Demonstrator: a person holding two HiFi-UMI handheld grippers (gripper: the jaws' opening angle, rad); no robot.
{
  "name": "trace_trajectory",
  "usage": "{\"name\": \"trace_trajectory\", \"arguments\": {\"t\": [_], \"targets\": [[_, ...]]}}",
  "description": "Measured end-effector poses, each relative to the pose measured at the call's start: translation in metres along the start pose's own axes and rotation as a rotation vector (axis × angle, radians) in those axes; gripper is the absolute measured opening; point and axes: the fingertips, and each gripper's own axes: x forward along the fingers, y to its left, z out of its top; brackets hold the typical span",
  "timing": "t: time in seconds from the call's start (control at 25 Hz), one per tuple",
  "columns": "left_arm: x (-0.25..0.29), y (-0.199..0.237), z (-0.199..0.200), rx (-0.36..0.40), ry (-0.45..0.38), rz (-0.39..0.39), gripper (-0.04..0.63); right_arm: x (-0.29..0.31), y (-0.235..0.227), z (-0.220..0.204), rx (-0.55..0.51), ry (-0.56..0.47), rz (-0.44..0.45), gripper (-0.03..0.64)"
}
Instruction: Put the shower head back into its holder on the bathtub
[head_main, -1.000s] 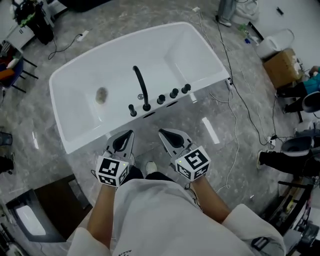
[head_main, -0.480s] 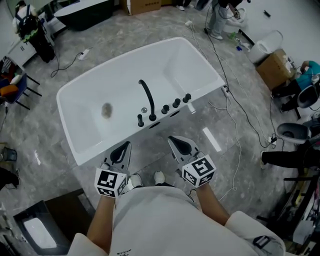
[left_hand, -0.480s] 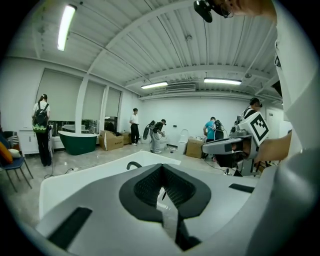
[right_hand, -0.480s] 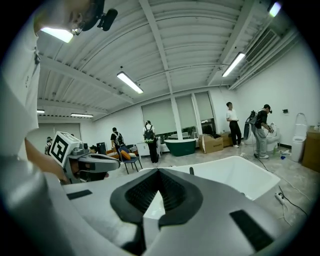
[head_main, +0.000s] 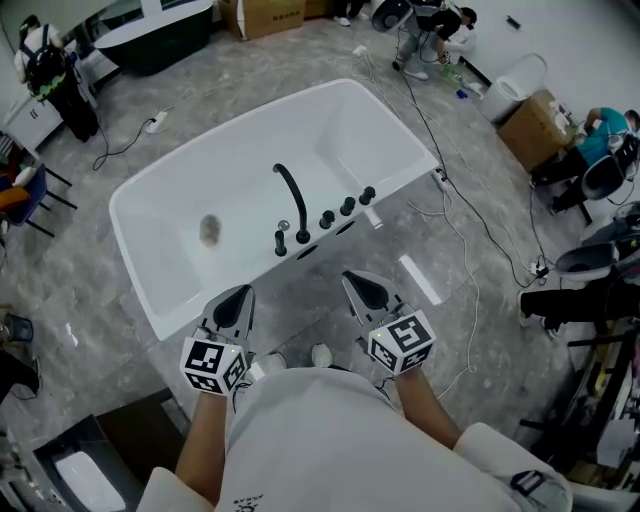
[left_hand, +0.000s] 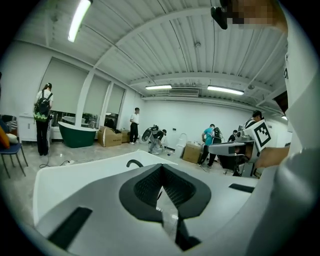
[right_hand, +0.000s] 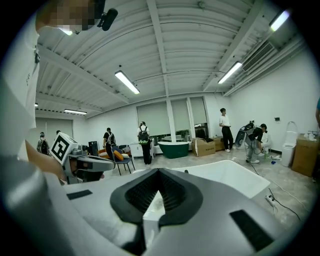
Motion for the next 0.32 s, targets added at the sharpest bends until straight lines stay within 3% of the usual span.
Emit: {"name": "trace_trajectory", "arguments": {"t": [0.32], "targets": [[0.055, -0.005, -0.043, 0.007, -0.031, -0.018, 0.012, 0.016, -0.039, -0.054, -0.011, 0.014, -0.007, 0.017]]}}
